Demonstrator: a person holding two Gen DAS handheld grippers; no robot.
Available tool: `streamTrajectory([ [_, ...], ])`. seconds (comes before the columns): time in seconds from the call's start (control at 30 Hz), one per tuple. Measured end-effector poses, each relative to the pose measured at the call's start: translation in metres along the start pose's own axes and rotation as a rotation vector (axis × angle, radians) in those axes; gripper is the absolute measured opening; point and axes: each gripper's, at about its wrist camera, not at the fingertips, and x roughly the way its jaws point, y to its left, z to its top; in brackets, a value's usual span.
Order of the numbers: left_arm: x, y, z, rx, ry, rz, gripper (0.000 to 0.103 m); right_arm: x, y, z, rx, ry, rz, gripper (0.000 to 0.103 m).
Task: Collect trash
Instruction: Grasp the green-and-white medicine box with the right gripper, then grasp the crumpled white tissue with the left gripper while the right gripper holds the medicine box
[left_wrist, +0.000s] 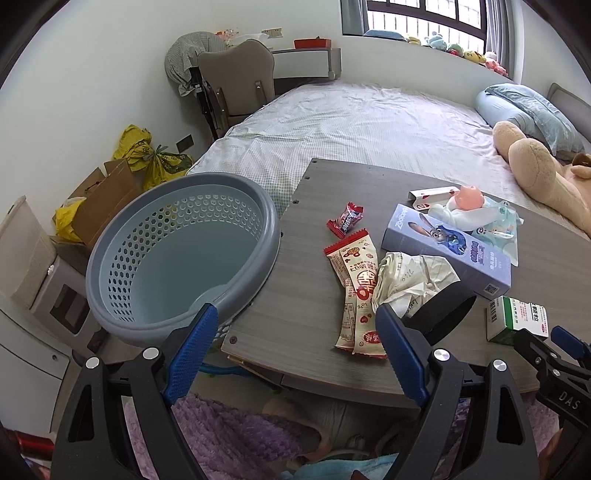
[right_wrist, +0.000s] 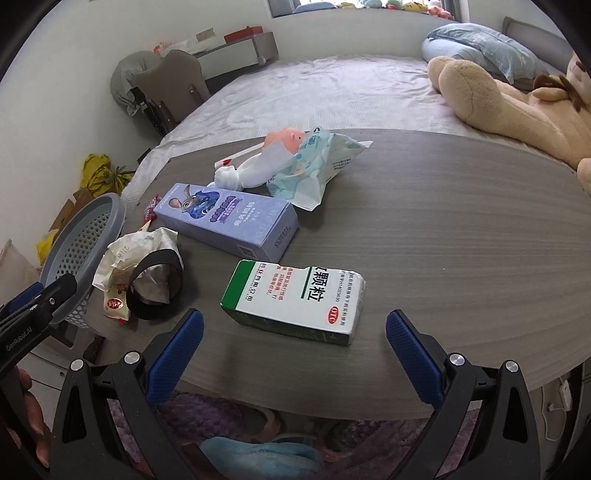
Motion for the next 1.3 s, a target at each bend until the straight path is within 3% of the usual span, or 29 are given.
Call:
streamTrajectory([
  [0.67,0.000,0.002,-0.002,0.002,-0.009,0.010,0.083,0.026,0.006,0.003,-0.009,-0.009,-0.075,0.096],
  [0.8,-0.002,0.001,-0.003,0.004,-0.008,0.004,0.083,0.025,0.007,0.002,-0.024,-0.018,-0.092,0.089],
  [1.3,-0.004,0.004,-0.006,-0.013,-0.008,-0.024,0.083,0.015,0.013,0.001,-0.069,-0.055,-0.063,0.085],
])
